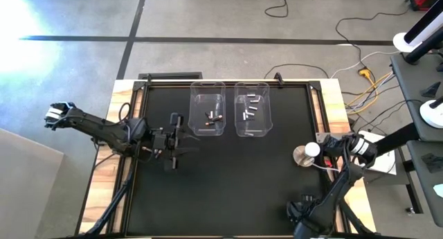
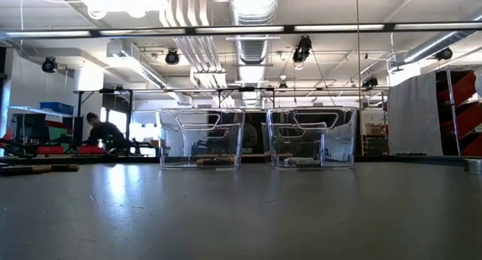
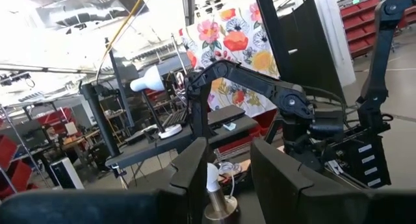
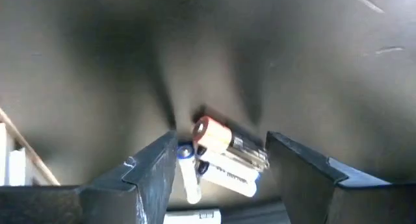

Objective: Sort batteries
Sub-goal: Put the black battery into the left transparent bin

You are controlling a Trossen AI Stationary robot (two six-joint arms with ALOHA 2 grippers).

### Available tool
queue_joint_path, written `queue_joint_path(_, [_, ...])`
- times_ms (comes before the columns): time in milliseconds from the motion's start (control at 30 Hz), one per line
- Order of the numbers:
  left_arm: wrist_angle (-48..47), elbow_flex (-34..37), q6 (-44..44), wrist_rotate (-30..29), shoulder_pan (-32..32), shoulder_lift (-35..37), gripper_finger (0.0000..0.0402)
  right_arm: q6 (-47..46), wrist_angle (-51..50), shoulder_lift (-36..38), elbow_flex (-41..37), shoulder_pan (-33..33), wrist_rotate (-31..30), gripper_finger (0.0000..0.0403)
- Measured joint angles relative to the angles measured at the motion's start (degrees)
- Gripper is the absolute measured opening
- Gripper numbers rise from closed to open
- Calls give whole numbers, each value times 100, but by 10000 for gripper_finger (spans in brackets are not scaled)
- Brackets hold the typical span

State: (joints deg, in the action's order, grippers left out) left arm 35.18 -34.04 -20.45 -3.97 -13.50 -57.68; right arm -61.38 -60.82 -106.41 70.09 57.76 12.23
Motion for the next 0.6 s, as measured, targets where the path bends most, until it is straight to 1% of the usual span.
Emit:
queue_joint_path(133, [-69,0,43,0,0,-2,99,94,160,23,-236,-6,41,218])
queue_joint_path(300, [-70,0,66,0,0,-10,99,468,231,33,-358,-7,37,201])
queue_joint_path(600, [-70,0,103,0,0,-8,99,806,225,27,-416,-4,22,139])
